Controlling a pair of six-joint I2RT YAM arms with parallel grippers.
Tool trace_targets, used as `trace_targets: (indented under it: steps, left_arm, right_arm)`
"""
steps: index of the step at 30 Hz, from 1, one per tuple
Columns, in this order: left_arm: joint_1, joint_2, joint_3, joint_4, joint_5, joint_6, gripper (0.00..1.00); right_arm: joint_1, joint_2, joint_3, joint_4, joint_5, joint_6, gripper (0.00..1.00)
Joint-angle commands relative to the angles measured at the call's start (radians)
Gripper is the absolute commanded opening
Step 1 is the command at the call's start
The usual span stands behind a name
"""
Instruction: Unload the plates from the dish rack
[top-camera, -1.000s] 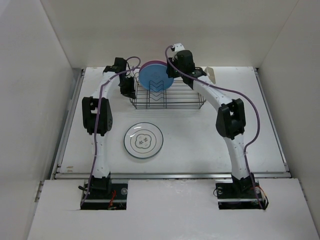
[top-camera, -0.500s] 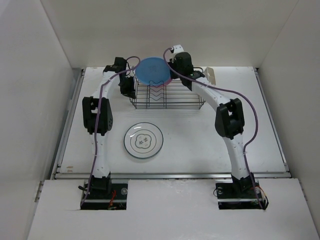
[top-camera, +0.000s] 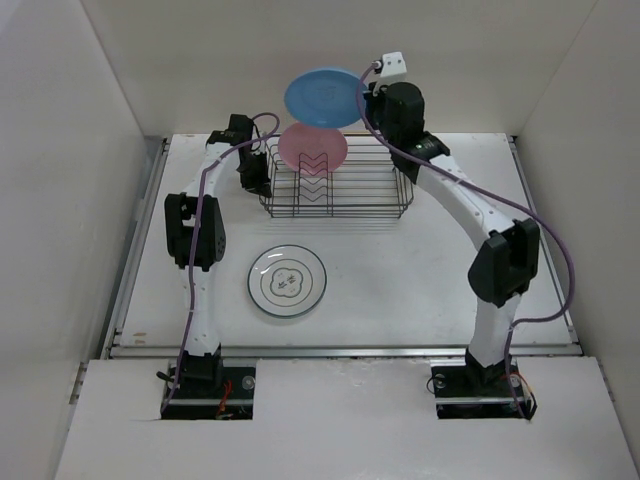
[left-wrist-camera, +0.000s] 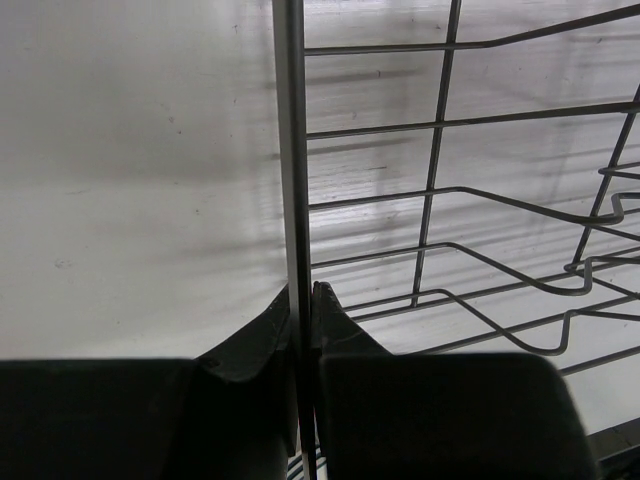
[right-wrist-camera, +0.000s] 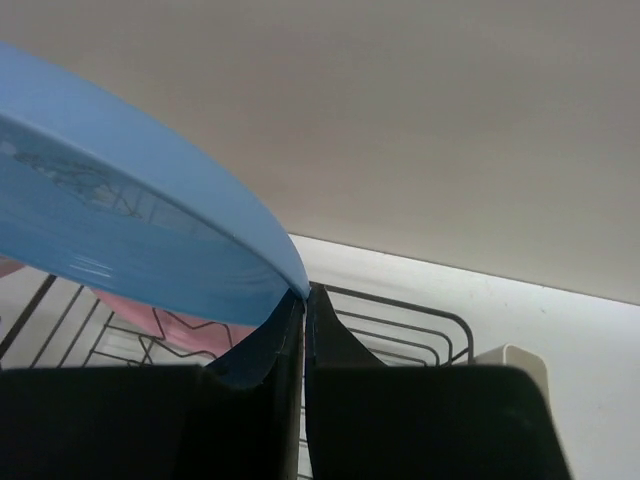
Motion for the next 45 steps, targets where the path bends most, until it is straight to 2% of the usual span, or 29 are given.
trace_targets:
  steps: [1,6,8,10,14,17,20,27,30,32,34,37,42,45]
  left_arm:
    - [-0.009,0.026,-0.013,0.038,0.009,-0.042,0.0]
    - [-0.009,0.026,-0.013,0.038,0.0,-0.023,0.0]
    - [-0.009,0.026,-0.013,0.038,0.0,-0.023,0.0]
    - [-0.009,0.026,-0.013,0.038,0.0,-0.014,0.0]
    - [-0.009,0.017,-0.013,0.038,0.0,-0.003,0.0]
    - [-0.009,0.008,-0.013,0.038,0.0,0.006,0.0]
    - [-0.009,0.008,-0.013,0.038,0.0,0.015,0.0]
    - [-0.009,-0.001,-0.041,0.029,0.0,0.015,0.0]
    - [-0.009,-0.001,-0.041,0.029,0.0,0.015,0.0]
    - [-0.009,-0.001,-0.041,0.02,0.0,0.015,0.0]
    - [-0.019,-0.001,-0.028,0.02,0.0,0.024,0.0]
    - [-0.019,-0.001,-0.028,0.011,0.0,0.024,0.0]
    - [-0.019,-0.001,-0.028,0.011,0.0,0.033,0.0]
    - [-0.019,-0.001,-0.019,0.011,0.0,0.043,0.0]
  right_arm:
    - [0.011,-0.08,-0.063,0.06,0.004,-0.003,0.0]
    - [0.011,-0.226,-0.126,-0.254,-0.149,0.006,0.0]
    - [-0.013,-0.326,-0.253,-0.313,-0.414,0.018,0.0]
    - [-0.023,-0.37,-0.336,-0.417,-0.535,0.047,0.0]
    - [-0.07,-0.421,-0.535,-0.606,-0.578,0.16,0.0]
    - [-0.079,-0.411,-0.574,-0.733,-0.537,0.253,0.0]
    - [-0.092,-0.389,-0.617,-0.786,-0.536,0.274,0.0]
    - [-0.092,-0.288,-0.628,-0.875,-0.395,0.293,0.0]
    - [-0.092,-0.248,-0.628,-0.875,-0.357,0.293,0.09]
    - [-0.092,-0.227,-0.628,-0.875,-0.348,0.293,0.23]
    - [-0.092,-0.226,-0.628,-0.866,-0.348,0.293,0.24]
    - [-0.092,-0.226,-0.628,-0.866,-0.336,0.293,0.32]
    - [-0.092,-0.329,-0.532,-0.849,-0.387,0.245,0.55]
    - [-0.092,-0.398,-0.455,-0.753,-0.447,0.199,0.61]
